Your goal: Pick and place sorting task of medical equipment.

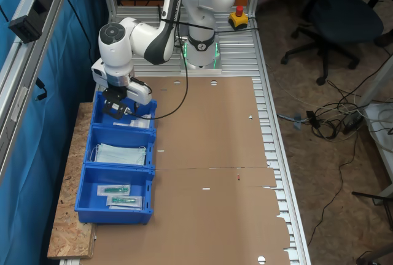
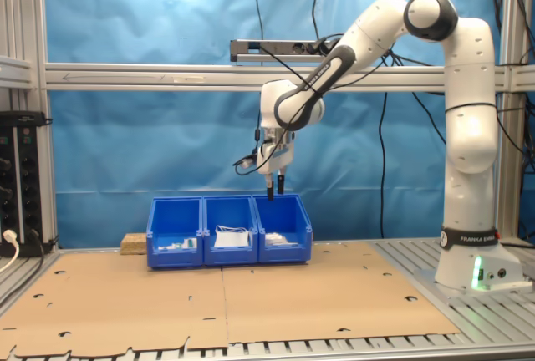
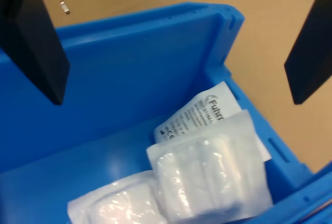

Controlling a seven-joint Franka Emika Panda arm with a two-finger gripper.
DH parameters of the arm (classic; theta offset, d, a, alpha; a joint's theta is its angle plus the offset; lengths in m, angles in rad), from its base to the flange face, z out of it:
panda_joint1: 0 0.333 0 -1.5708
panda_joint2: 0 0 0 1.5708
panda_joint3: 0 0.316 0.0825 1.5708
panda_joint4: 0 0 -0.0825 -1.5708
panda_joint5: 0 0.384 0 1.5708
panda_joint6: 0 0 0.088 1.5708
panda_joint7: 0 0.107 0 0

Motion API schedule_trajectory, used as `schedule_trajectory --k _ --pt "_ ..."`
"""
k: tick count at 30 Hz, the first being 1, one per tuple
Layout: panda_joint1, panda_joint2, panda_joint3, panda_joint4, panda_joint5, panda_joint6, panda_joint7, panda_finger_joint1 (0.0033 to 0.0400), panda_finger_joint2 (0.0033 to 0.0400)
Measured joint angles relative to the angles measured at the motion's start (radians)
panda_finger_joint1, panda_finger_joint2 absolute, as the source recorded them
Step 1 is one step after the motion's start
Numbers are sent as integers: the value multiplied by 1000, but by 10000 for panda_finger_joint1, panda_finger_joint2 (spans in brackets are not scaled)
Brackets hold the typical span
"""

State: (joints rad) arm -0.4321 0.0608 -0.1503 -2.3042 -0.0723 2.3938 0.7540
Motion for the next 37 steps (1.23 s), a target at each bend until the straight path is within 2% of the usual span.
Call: schedule_trajectory --k 1,15,16,24,31,37 --pt "7 -3 0 0 0 0 0 396 396" --pt "143 -76 29 0 0 0 0 399 399" --pt "168 -92 37 0 0 0 0 400 400" --pt "262 -161 76 0 0 -10 0 400 400" --pt "324 -222 97 8 0 -70 0 400 400" --pt "355 -260 106 57 0 -174 0 400 400"
